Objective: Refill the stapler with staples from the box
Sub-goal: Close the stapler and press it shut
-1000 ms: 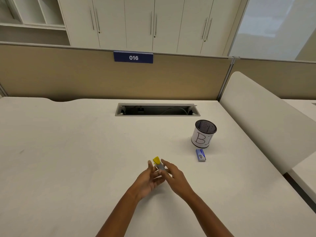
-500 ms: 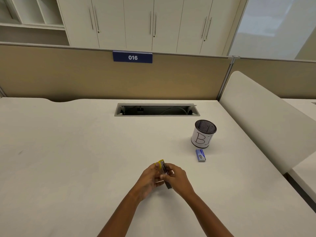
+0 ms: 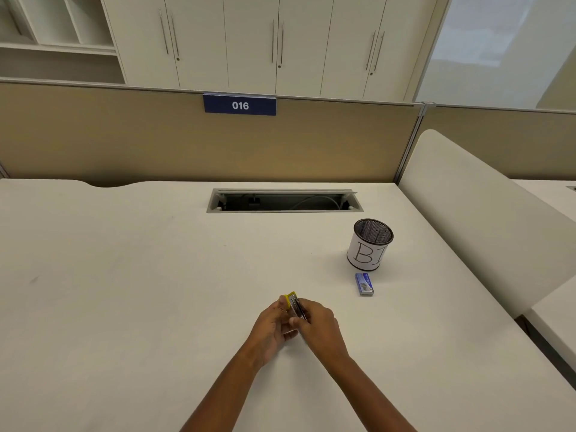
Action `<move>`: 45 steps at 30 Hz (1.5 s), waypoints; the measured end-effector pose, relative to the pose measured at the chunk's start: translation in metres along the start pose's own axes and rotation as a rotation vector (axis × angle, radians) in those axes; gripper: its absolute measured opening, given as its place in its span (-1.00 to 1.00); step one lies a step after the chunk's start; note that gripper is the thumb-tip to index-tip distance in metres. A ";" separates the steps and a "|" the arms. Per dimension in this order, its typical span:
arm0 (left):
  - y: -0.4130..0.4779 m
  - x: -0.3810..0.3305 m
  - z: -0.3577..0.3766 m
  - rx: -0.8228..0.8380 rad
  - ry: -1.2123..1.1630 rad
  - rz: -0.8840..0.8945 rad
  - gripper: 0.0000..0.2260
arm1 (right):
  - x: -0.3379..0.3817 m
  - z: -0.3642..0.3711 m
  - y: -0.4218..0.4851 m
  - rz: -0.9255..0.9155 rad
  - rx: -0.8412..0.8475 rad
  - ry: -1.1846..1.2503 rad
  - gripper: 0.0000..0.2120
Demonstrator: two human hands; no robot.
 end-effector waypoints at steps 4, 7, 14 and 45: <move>0.000 0.000 -0.001 -0.026 -0.040 -0.006 -0.67 | -0.001 0.002 0.001 0.003 -0.004 -0.021 -0.97; -0.002 -0.001 -0.001 -0.052 -0.045 -0.001 -0.68 | -0.002 0.003 0.002 0.011 -0.009 -0.019 -0.93; -0.006 -0.009 0.007 -0.029 0.007 0.012 -0.70 | -0.008 0.000 0.007 0.036 -0.025 0.060 -0.78; -0.013 -0.046 -0.046 -0.591 1.760 0.106 -0.54 | -0.006 0.027 0.056 0.222 -0.075 -0.284 -0.62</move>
Point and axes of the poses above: each hand's wrist, its own y-axis towards the middle knuckle, its own z-axis out of the palm, x = y × z, the point moved 9 cm from there along y, towards the middle knuckle, and after that the axes turned 6 degrees about y, right-handed, at the moved point
